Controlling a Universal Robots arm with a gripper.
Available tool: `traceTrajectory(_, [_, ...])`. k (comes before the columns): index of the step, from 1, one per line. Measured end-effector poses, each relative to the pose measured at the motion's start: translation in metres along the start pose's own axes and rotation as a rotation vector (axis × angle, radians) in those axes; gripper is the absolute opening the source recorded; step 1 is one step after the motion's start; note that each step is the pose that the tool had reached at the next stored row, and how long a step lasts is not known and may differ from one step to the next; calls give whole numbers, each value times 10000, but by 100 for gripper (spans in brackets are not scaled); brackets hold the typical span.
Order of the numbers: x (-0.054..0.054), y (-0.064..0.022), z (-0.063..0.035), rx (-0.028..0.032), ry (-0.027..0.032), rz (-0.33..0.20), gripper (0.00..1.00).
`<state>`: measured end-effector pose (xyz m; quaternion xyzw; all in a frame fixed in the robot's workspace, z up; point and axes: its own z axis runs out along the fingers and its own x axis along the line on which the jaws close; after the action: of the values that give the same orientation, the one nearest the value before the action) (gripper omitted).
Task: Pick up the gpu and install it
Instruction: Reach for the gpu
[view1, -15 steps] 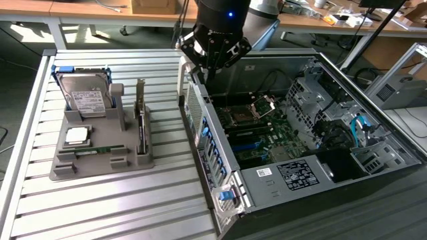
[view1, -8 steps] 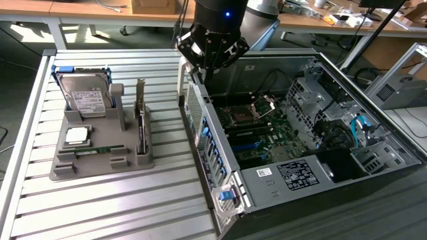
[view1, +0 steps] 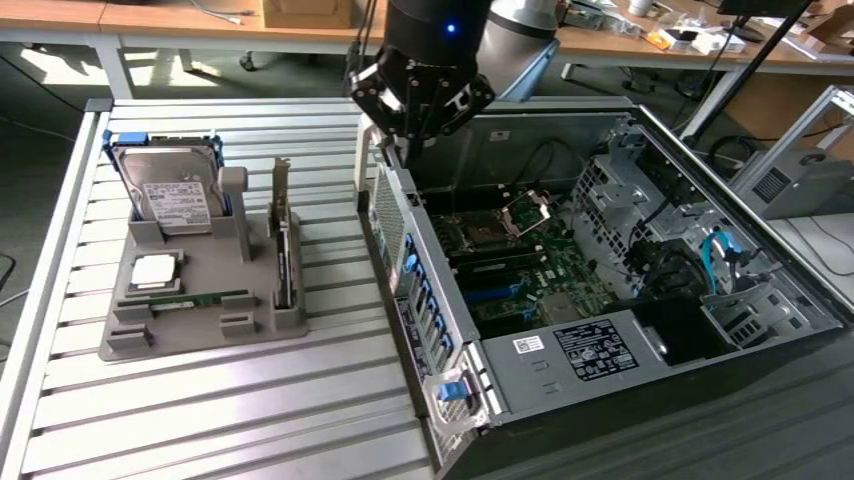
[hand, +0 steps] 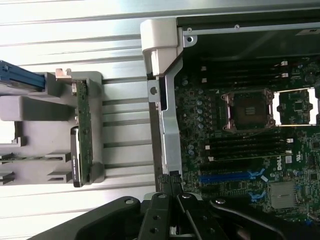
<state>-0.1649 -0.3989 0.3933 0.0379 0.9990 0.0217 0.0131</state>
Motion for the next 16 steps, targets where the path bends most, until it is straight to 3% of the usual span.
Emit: traceTrajectory(16, [68, -5, -2, 0, 0, 0, 11])
